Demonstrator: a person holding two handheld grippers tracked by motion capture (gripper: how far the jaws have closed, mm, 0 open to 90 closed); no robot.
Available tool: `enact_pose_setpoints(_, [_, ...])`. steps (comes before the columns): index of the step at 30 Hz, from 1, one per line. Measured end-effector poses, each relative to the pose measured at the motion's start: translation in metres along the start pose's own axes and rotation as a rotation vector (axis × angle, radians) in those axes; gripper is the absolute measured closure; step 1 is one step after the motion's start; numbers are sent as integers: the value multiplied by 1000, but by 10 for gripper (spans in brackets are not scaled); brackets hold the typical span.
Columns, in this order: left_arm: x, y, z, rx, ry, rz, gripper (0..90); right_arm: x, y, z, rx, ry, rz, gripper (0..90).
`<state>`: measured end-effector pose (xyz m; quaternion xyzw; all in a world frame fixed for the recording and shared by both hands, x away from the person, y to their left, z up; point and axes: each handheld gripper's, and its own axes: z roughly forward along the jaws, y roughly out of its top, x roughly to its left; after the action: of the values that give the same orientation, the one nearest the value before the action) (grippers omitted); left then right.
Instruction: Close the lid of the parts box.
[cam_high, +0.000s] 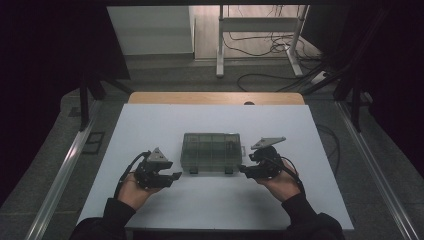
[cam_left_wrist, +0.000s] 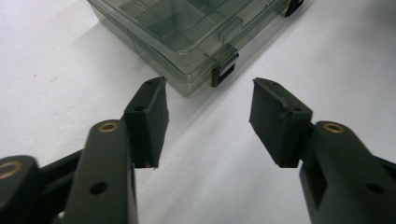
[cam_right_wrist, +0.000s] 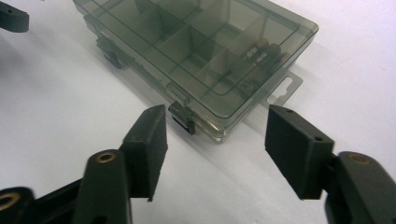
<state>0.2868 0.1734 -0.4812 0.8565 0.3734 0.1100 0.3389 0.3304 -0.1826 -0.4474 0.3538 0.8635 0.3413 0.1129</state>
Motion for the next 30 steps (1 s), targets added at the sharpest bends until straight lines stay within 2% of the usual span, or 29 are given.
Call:
enact_pose_setpoints(5, [3, -3, -6, -16, 13, -2, 368, -1, -5, -4, -14, 2, -10, 301])
enact_pose_setpoints(12, [8, -10, -13, -44, -8, -2, 233, 1, -10, -8, -13, 11, -16, 236])
enact_pose_setpoints(17, [9, -13, -19, -53, 5, -13, 157, 1, -14, -13, -19, 6, -11, 189])
enact_pose_setpoints(20, [12, -16, -24, -50, 23, -25, 128, 1, -17, -16, -25, 3, -7, 166])
enact_pose_setpoints(25, [18, -23, -33, -66, 26, -56, 101, 0, -22, -22, -31, -6, 11, 130])
enact_pose_setpoints(30, [21, -27, -40, -80, 32, -68, 73, -1, -27, -27, -48, -21, 22, 94])
